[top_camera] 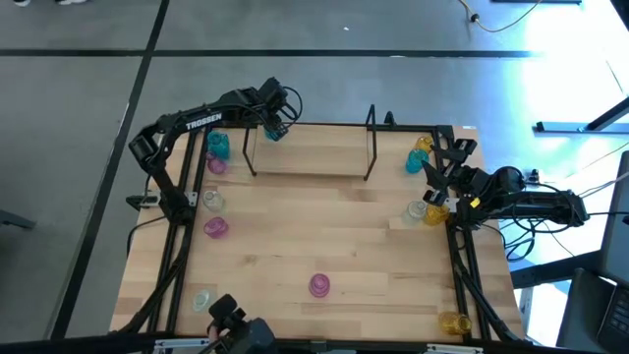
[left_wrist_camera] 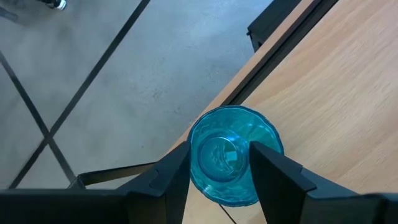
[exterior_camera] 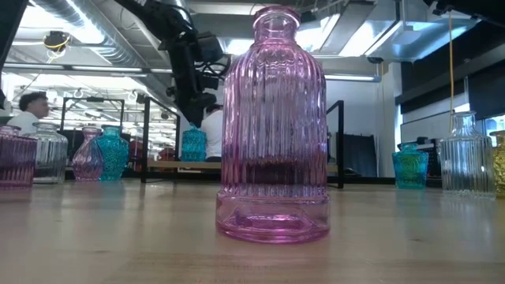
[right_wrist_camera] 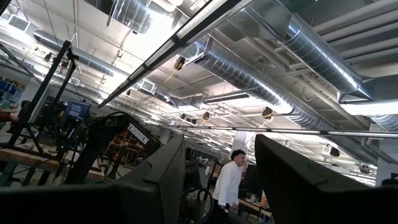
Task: Sort vases onto shelf
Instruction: Put the middle blue vase on the shelf
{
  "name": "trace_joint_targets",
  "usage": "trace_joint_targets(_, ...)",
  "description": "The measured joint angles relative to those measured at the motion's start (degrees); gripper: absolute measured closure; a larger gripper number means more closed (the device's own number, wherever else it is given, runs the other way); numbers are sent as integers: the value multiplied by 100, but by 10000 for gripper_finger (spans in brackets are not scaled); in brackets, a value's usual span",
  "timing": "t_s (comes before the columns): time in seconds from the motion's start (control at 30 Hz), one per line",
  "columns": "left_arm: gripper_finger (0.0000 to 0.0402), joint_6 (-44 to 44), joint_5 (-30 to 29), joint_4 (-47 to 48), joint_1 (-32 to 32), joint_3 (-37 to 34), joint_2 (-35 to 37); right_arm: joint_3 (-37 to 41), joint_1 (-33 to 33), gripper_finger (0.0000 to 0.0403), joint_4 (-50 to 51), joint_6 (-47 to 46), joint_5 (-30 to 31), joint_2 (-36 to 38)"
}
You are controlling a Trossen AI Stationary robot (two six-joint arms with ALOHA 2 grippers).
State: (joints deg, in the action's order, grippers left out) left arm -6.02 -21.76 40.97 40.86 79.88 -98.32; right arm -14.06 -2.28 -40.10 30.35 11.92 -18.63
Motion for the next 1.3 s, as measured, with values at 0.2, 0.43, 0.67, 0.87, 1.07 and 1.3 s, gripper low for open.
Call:
trace_joint_targets(0.2,246,-14,2,-2,0,0,-2,0,1,224,0,0,0,0)
trace_joint_targets(0.43,246,74,52,-4,0,0,-2,0,0,224,6,0,0,0)
trace_joint_targets(0.67,246,96,195,-2,0,0,-2,0,1,224,76,0,-1,-2)
trace_joint_targets(0.87,246,93,200,-2,0,0,-2,0,1,224,76,0,0,0)
trace_joint_targets(1.07,246,91,161,2,0,0,-2,0,2,224,76,0,0,0)
trace_joint_targets(1.3,246,41,136,5,-2,0,115,0,0,224,76,0,0,0)
